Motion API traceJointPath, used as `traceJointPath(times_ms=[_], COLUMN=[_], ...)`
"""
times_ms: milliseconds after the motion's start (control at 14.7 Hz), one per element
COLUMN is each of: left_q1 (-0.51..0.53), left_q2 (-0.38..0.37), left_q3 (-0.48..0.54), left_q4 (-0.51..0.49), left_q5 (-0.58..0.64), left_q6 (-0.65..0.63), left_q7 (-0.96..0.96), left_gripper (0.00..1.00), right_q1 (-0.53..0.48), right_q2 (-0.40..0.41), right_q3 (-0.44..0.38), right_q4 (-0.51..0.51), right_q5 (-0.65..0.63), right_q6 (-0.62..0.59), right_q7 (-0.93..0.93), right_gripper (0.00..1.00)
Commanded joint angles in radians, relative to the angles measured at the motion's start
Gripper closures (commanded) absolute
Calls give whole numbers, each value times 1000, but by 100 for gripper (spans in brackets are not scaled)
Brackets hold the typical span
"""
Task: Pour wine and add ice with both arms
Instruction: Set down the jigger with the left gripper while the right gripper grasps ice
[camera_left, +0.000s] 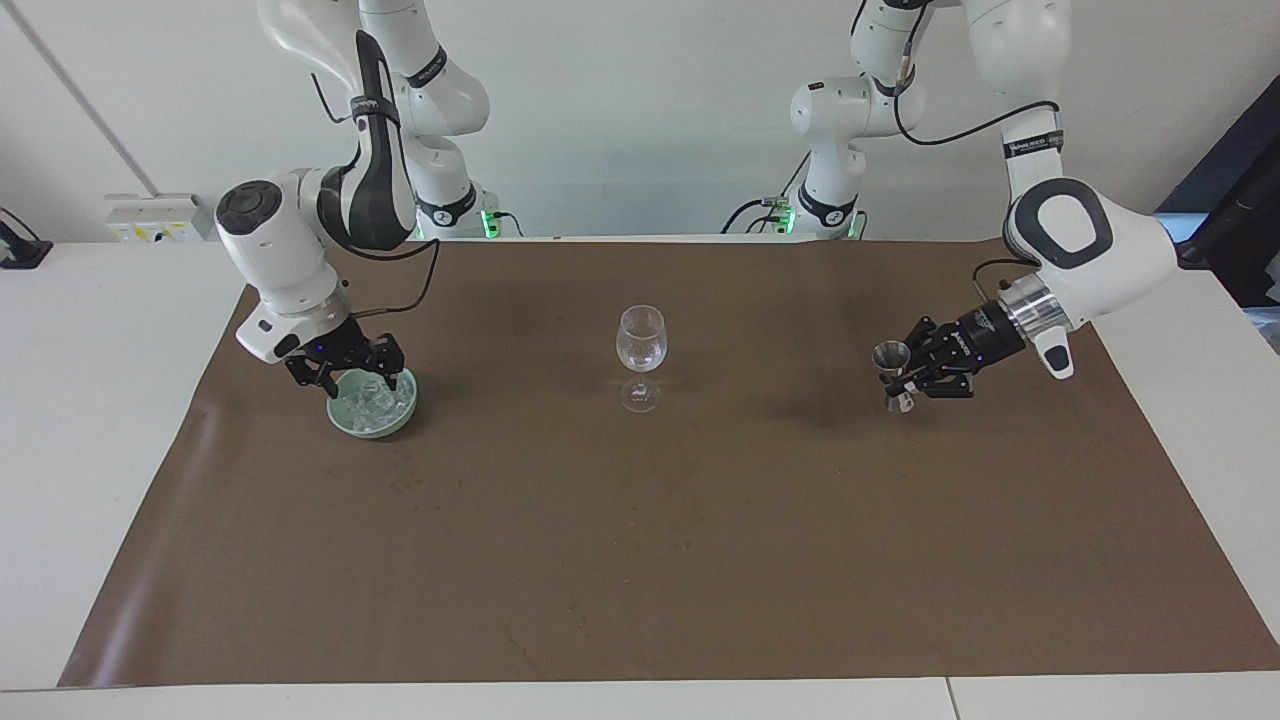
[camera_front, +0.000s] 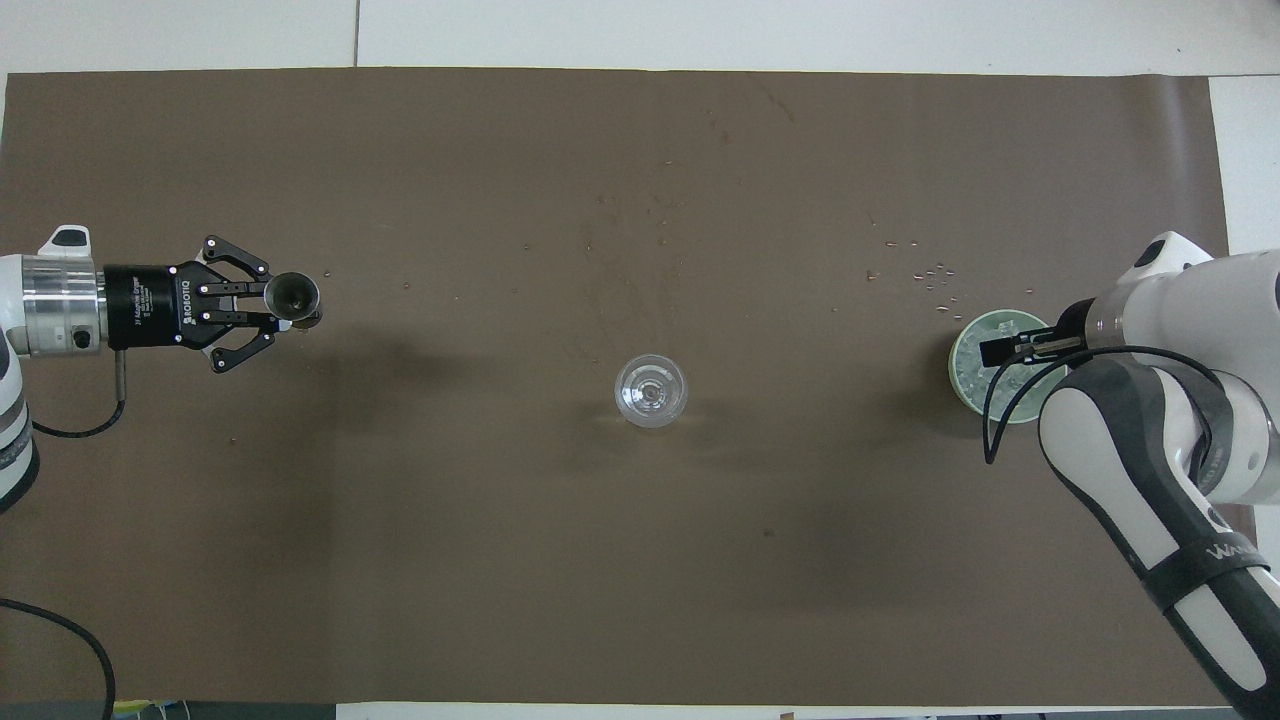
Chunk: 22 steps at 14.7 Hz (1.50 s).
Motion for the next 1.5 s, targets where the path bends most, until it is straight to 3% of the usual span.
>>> traceJointPath(times_ms=[0, 273, 681, 1022, 1431], left_q1=[78, 170, 274, 302, 317], left_q2=[132, 211, 326, 357, 358], left_q3=[-12, -12, -12, -12, -12], left_q4=[112, 133, 210, 199, 155], left_q5=[-75, -155, -170, -179, -182], left_q6=[-121, -172, -255, -260, -249], left_q7=[76, 82, 82, 88, 135], left_gripper=[100, 100, 100, 100, 100], right_q1=[-15, -15, -21, -12, -6], right_q2=[-9, 49, 50, 49, 47], right_q3=[7, 7, 7, 7, 7], right_q4=[-37, -52, -55, -58, -65], right_q5=[21, 20, 20, 20, 20], right_q6=[22, 99, 98, 98, 104], right_q7=[-39, -51, -163, -241, -246], right_gripper=[19, 30, 36, 36, 45])
